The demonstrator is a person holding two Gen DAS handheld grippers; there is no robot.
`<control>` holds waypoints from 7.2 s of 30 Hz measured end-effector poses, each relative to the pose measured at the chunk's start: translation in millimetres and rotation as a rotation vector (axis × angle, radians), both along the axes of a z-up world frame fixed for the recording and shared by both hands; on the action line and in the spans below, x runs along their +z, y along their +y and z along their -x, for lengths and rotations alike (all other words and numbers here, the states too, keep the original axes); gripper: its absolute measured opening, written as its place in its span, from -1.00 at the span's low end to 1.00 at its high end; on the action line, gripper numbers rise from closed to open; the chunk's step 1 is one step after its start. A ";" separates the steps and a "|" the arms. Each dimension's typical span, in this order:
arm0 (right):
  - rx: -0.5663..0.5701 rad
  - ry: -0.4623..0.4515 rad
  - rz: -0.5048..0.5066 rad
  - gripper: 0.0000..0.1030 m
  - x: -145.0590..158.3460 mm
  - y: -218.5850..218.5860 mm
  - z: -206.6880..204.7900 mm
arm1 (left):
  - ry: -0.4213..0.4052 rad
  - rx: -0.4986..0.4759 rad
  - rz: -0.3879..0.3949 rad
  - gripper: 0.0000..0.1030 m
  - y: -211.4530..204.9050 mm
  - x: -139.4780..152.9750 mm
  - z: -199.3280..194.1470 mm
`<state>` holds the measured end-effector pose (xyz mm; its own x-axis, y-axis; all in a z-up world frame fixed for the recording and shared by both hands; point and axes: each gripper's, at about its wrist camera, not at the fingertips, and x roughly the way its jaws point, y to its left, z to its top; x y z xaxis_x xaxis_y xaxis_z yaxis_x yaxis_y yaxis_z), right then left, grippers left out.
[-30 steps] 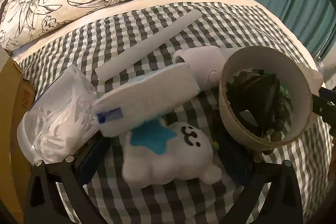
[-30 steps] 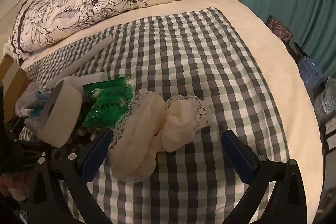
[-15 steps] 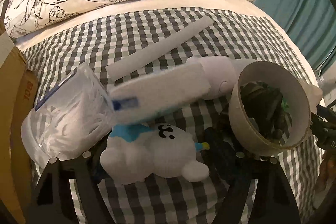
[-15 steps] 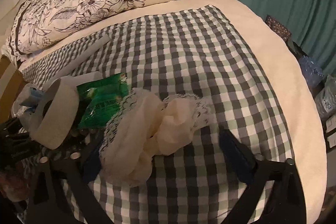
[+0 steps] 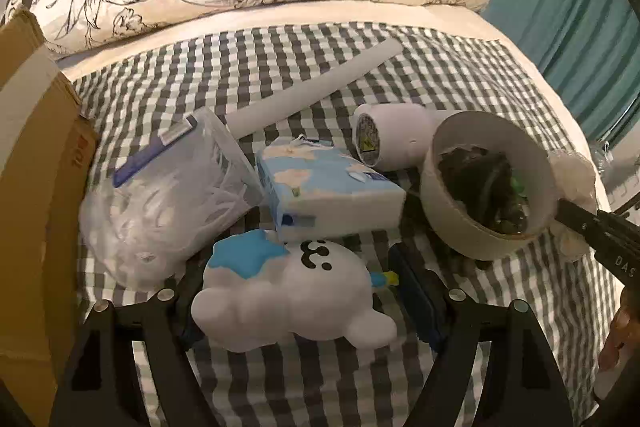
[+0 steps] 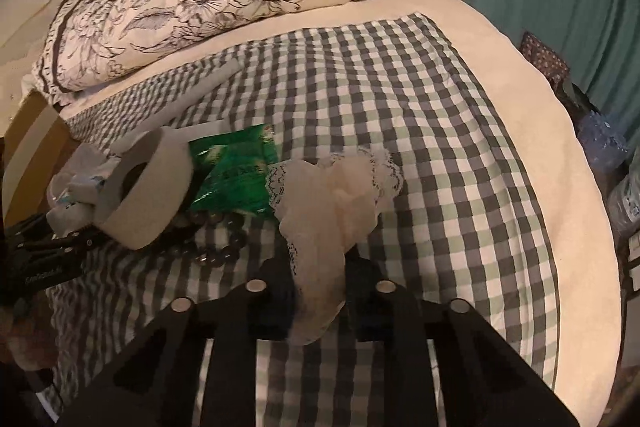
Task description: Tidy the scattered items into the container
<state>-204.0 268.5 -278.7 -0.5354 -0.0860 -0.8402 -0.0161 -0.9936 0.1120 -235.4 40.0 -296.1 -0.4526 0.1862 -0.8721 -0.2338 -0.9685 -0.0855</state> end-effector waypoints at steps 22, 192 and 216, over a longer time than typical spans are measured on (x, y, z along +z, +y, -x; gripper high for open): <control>0.014 0.123 0.042 -0.75 75.4 -16.7 -55.0 | 0.125 0.005 -0.043 0.57 -9.4 84.9 -47.2; 0.602 0.100 -0.008 -0.01 133.0 -420.9 61.0 | 0.129 0.393 0.042 0.65 -320.5 153.1 10.4; 0.516 0.282 -0.005 0.44 218.1 -337.7 -3.9 | 0.341 0.390 0.014 0.92 -285.0 254.6 -60.2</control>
<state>-200.1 -69.2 -60.6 -0.6284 -0.3909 -0.6725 0.4992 -0.8657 0.0367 -175.2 -245.0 -41.5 -0.7451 -0.0640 -0.6638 0.1328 -0.9897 -0.0537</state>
